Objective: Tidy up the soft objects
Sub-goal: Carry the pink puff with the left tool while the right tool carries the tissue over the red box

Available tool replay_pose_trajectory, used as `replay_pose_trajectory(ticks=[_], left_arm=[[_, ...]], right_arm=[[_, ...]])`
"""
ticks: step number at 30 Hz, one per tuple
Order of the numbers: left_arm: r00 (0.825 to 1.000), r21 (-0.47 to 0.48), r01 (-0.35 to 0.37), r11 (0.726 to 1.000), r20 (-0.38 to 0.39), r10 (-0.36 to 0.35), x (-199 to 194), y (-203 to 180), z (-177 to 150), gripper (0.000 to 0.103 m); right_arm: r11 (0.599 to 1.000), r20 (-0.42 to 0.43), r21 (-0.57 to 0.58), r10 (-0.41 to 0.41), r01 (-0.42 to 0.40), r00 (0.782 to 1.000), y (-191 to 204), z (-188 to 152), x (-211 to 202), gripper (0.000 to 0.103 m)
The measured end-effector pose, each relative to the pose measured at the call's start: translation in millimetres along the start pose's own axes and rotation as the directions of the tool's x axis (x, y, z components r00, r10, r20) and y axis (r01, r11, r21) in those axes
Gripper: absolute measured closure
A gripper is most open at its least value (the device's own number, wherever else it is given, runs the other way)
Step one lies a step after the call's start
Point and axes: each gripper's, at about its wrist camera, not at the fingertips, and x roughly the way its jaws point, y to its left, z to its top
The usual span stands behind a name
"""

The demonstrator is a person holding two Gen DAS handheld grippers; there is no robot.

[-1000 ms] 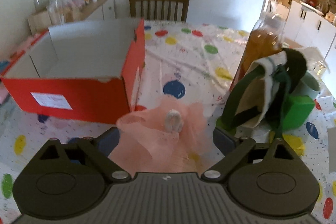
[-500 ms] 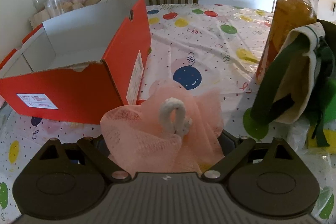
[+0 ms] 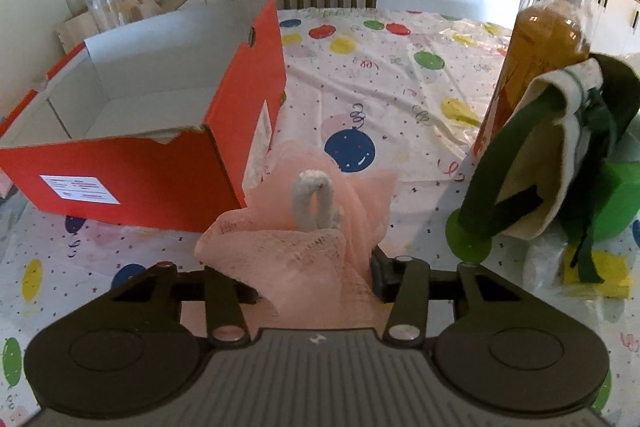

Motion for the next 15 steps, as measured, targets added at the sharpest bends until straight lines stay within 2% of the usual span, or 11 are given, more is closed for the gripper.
replay_pose_trajectory(ticks=[15], left_arm=[[0.998,-0.015,0.032,0.999,0.061,-0.031,-88,12,9,0.057]], right_arm=[[0.994,0.077,-0.033,0.102,-0.1,0.992,17,26,-19,0.1]])
